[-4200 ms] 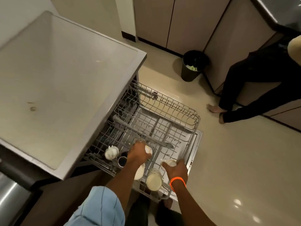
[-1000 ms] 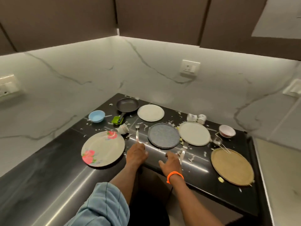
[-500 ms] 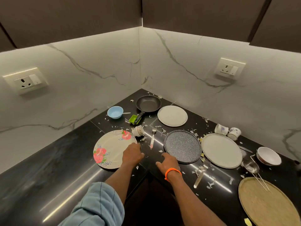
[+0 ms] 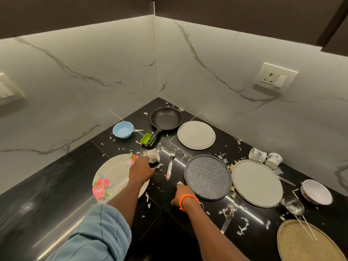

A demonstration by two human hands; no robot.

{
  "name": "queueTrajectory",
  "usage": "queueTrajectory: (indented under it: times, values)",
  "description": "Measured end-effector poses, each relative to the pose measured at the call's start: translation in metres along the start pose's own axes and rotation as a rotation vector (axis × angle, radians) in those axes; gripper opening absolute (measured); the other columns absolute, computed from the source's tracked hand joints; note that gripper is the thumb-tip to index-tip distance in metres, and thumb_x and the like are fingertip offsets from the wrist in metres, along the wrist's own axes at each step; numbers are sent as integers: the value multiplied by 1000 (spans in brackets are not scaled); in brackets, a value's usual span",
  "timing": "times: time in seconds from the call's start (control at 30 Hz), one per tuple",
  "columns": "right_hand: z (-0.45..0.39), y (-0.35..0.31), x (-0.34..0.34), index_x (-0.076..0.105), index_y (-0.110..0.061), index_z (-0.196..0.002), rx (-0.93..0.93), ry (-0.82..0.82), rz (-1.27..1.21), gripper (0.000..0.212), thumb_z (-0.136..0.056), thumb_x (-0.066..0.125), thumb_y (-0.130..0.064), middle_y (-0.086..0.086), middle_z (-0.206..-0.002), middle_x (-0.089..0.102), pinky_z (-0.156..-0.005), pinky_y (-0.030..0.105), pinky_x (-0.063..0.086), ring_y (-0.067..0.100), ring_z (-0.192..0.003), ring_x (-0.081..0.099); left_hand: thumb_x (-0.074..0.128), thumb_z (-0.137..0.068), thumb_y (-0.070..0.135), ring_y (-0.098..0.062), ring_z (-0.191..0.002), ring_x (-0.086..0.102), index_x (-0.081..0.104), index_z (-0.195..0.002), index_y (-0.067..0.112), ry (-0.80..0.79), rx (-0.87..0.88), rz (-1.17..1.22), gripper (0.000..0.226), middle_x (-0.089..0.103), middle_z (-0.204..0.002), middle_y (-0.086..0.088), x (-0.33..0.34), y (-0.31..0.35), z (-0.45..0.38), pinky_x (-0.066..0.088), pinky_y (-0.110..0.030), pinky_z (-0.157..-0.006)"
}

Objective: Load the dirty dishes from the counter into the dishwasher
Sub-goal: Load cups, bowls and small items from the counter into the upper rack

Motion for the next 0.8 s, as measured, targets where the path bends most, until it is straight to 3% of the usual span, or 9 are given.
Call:
queueTrajectory:
  times: [0.1, 0.23, 0.33, 0.43, 0.5, 0.6, 0.73, 0.8]
  values:
    - [-11, -4, -2, 43, -8, -143, -4, 22, 33, 75, -79, 80, -20, 13, -143, 49, -107, 39, 46, 31, -131, 50, 82, -77, 36, -26, -119, 55, 55, -129, 17, 23, 23, 24, 61, 57, -126, -7, -4, 5, -26, 52, -40, -94]
    - [-18, -14, 1, 17, -5, -156, -1, 76, 52, 107, -74, 85, -17, 11, -156, 28, -116, 39, 35, 29, -144, 31, 86, -74, 38, -27, -125, 52, 50, -136, 19, -15, 76, -18, 75, 53, -131, -7, 0, 7, -52, 49, -43, -101]
    - [-26, -15, 3, 10, -5, -157, 3, 85, 60, 114, -73, 86, -16, 11, -160, 21, -119, 39, 31, 28, -148, 23, 87, -74, 33, -27, -125, 51, 48, -137, 23, -23, 120, -9, 75, 53, -131, -6, 4, 5, -64, 50, -45, -101]
    - [-32, -13, 1, 8, -5, -158, 2, 58, 66, 121, -69, 89, -17, 12, -163, 16, -122, 38, 25, 28, -151, 17, 89, -70, 33, -26, -119, 55, 48, -124, 25, -9, 167, 17, 69, 57, -126, -5, 9, 5, -70, 53, -46, -96]
    - [-35, -14, -1, 11, -5, -158, -6, 56, 75, 119, -69, 89, -18, 13, -163, 19, -122, 38, 26, 30, -150, 20, 92, -64, 33, -25, -113, 56, 46, -115, 26, -3, 201, 40, 69, 58, -120, -3, 13, 8, -68, 53, -43, -93]
    - [-38, -14, -15, 34, -8, -151, -12, 44, 18, 99, -70, 89, -23, 12, -153, 41, -114, 39, 39, 31, -140, 41, 94, -59, 32, -21, -104, 54, 42, -106, 27, -32, 258, 102, 70, 52, -112, 0, 18, 18, -61, 51, -39, -91]
    - [-41, 11, -44, 55, -12, -139, -31, -5, -331, 77, -70, 89, -17, 10, -132, 64, -99, 38, 54, 25, -118, 63, 92, -60, 34, -17, -94, 51, 39, -106, 27, -27, 348, 175, 70, 40, -108, 2, 24, 39, -51, 51, -34, -78]
    - [-38, 34, -62, 63, -13, -130, -11, 82, -426, 65, -71, 88, -19, 8, -115, 71, -89, 37, 59, 22, -101, 70, 91, -61, 37, -16, -92, 49, 40, -107, 27, -7, 368, 197, 70, 38, -108, 3, 24, 52, -49, 46, -30, -74]
Point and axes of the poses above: each hand's wrist, its own z-axis away from the middle knuckle, its own x-axis out of the palm, y = z × x, the point moved 5 cm from there along -z, towards the middle knuckle
